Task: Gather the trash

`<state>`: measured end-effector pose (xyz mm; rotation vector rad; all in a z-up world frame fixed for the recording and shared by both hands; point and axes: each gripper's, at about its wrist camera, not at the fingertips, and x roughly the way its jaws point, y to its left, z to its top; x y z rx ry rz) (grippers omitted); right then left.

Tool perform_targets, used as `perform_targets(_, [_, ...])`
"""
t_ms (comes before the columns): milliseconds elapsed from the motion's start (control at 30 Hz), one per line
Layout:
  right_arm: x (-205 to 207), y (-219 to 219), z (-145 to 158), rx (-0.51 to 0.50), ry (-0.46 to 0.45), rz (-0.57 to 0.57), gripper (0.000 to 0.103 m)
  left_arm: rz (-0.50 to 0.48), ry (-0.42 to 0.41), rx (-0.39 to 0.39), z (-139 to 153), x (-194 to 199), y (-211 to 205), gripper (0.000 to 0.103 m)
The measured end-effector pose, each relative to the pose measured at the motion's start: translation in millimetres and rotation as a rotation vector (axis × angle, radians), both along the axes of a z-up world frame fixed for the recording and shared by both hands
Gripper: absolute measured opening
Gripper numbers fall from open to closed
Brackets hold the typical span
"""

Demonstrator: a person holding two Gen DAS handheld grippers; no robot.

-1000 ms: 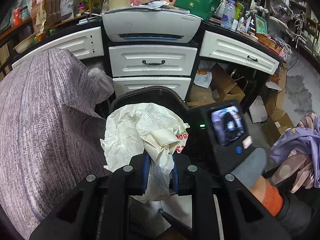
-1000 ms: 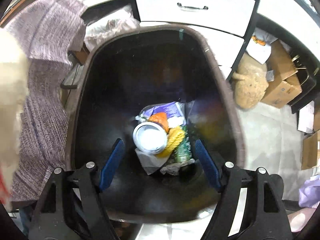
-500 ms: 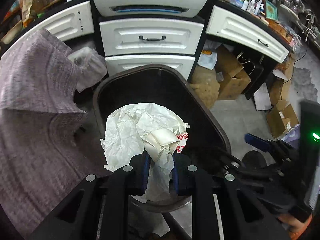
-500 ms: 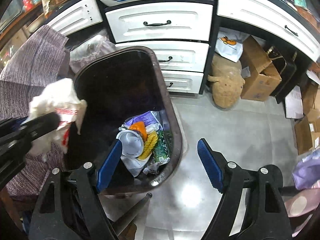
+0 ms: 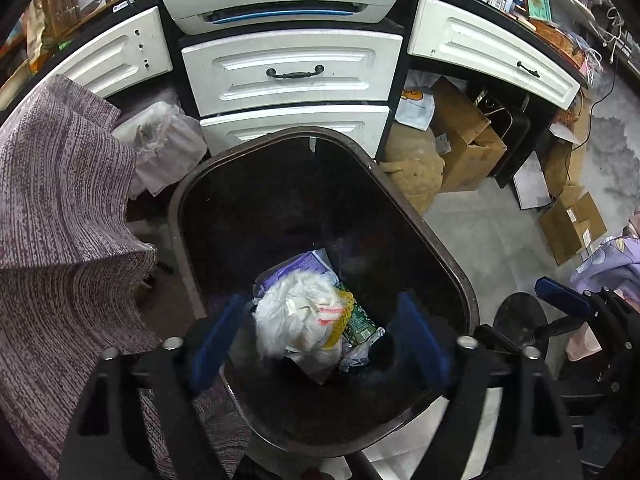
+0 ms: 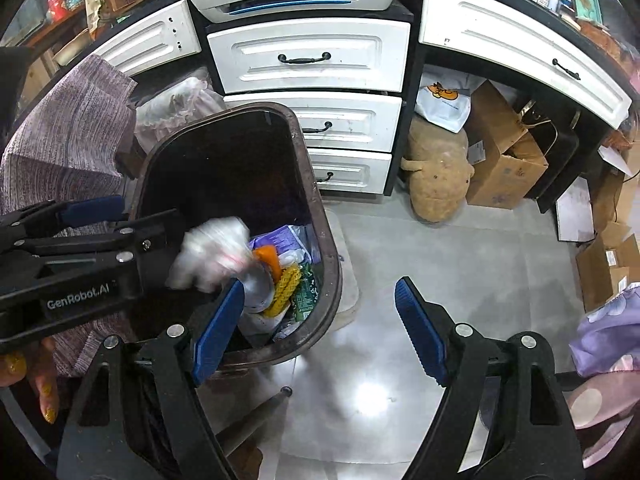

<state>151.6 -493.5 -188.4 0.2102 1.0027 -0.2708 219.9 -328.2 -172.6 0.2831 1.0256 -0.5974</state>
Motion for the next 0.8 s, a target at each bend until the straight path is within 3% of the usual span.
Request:
perform_targets(167, [-3, -1, 2, -0.01, -0.001, -0.004, 0.077, 0.009, 0.0, -0.012, 3, -3, 4, 0.086])
perform_targets(333, [-9, 0, 10, -0.038, -0.008, -0.017, 0.078, 0.015, -0.034, -0.075, 21, -12, 15, 0.087])
perform_targets(667, [-33, 4, 41, -0.085, -0.059, -0.042, 0.078, 0.018, -0.188, -0.179, 84, -47, 35, 0.09])
perform_targets(800, [-47, 11, 68, -0.11, -0.115, -0.064, 0.078, 0.037, -0.265, -0.204, 110, -67, 53, 0.096])
